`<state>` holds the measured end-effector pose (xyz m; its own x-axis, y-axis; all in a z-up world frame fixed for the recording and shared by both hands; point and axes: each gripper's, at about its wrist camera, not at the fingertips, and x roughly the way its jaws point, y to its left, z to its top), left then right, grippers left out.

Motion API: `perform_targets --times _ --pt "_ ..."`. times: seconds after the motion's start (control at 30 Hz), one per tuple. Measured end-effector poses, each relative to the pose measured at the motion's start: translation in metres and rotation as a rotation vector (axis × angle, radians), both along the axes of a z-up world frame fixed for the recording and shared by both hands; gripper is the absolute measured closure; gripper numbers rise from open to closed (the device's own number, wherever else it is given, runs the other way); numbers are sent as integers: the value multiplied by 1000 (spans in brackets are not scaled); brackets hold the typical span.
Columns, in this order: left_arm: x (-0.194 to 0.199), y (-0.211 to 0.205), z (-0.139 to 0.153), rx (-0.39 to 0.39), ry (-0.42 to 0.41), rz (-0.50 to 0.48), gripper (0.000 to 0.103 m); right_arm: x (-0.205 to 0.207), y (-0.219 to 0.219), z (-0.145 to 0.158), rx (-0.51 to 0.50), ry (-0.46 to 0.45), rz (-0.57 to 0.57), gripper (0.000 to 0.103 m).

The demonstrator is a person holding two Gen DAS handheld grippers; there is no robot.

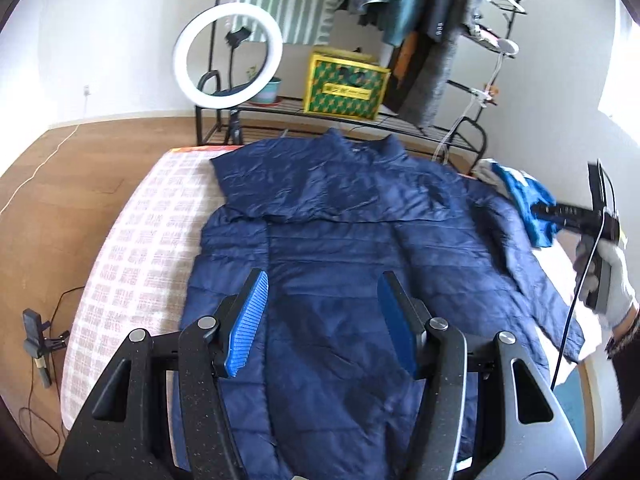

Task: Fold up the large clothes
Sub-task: 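Open the right tool and release the sleeve on the jacket, then grasp the jacket side edge near the hem with the right tool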

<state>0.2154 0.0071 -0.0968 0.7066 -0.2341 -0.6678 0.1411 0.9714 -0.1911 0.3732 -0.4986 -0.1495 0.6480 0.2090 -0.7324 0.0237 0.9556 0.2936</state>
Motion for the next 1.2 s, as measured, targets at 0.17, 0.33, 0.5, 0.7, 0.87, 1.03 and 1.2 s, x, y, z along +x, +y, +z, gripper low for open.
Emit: perform_targets --times 0.17,0.33,0.5,0.7,0.87,1.03,1.2 --pt "-27 -24 15 10 -24 -28 44 -67 -42 -3 -55 18 -84 64" --pt "-52 -40 20 -30 -25 -55 44 -136 -92 -15 -52 53 -198 59" --pt "-72 -54 18 -41 -12 -80 44 -192 -144 -33 -8 102 -330 58" --pt "-82 -66 10 -61 23 -98 44 -224 -183 -68 61 165 -436 57" --pt "-85 -74 8 -41 27 -106 44 -226 -200 -96 62 216 -504 57" --pt "-85 -74 4 -38 35 -106 44 -229 -208 -109 71 240 -528 57" --pt "-83 -71 2 -50 45 -107 44 -230 -204 -117 51 270 -512 57"
